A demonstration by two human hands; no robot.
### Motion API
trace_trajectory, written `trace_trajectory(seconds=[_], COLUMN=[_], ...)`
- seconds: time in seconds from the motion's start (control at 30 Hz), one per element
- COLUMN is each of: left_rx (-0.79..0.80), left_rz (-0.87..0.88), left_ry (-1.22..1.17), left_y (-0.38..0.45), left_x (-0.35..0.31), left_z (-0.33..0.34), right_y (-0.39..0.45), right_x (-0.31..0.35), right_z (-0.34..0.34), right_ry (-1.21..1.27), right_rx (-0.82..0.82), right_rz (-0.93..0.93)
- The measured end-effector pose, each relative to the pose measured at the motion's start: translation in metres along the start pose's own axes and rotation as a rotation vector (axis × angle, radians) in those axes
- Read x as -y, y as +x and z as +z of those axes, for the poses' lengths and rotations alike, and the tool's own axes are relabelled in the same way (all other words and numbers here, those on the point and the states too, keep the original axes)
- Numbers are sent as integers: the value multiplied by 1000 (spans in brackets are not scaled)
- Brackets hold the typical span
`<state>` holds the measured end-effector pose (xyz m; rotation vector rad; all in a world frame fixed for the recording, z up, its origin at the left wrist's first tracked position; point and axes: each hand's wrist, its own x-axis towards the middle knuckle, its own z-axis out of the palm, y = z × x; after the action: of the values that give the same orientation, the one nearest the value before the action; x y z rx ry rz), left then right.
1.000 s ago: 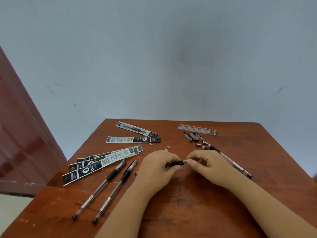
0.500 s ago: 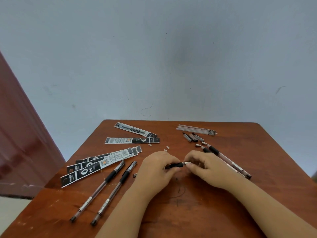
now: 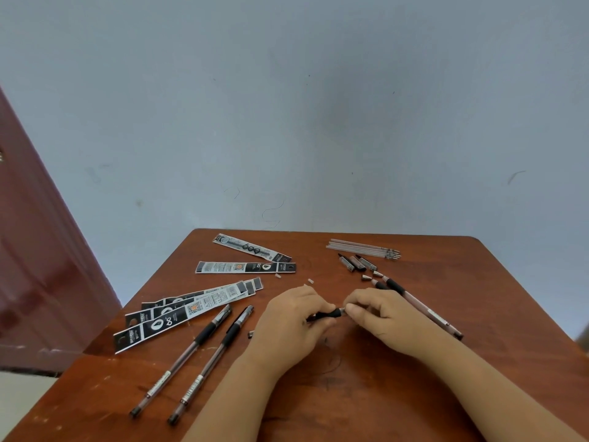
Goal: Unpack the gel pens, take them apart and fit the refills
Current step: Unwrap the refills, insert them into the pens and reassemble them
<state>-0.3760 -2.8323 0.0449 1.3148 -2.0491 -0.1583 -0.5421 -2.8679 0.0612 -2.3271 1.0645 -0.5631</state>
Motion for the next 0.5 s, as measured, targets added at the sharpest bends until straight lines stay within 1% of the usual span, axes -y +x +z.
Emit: trace_trajectory(seconds=[0.1, 0.2, 0.27, 0.37, 0.43, 0.5], left_rx=[-67, -54, -65, -124, -141, -141], left_rz=[-23, -43, -83, -182, -233, -262], left_ry=[21, 49, 77, 117, 124, 130], left_y=[1, 2, 3, 5, 5, 6], left_x=[0, -1, 0, 4, 8, 8], left_z=[-3, -5, -5, -6, -7, -7], right_y=[-1, 0, 1, 4, 11, 25], right_x=[-5, -12, -17, -20, -19, -19], right_z=[0, -3, -4, -6, -8, -12], right_ry=[-10, -105, -165, -151, -169, -258], right_rx=[-74, -226, -314, -421, -448, -406], right_rz=[17, 24, 56, 126, 179, 243])
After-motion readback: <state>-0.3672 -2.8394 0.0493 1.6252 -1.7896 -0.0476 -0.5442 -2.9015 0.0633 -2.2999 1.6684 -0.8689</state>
